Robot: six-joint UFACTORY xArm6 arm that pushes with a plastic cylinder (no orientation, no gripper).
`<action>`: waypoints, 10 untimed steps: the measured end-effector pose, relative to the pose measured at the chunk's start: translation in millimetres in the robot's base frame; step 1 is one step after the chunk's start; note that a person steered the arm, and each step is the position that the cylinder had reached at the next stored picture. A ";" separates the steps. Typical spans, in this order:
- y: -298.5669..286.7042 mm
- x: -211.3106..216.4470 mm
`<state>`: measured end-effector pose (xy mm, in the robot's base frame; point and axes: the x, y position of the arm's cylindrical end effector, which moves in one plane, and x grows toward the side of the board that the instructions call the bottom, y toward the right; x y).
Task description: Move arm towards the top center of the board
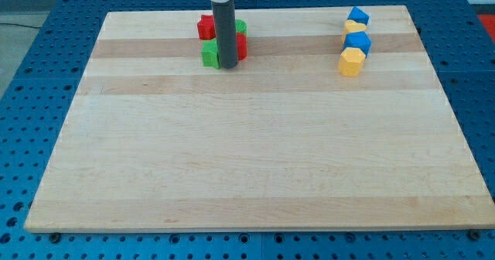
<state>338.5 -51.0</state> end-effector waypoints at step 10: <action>131.2 -69.3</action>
<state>269.2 80.2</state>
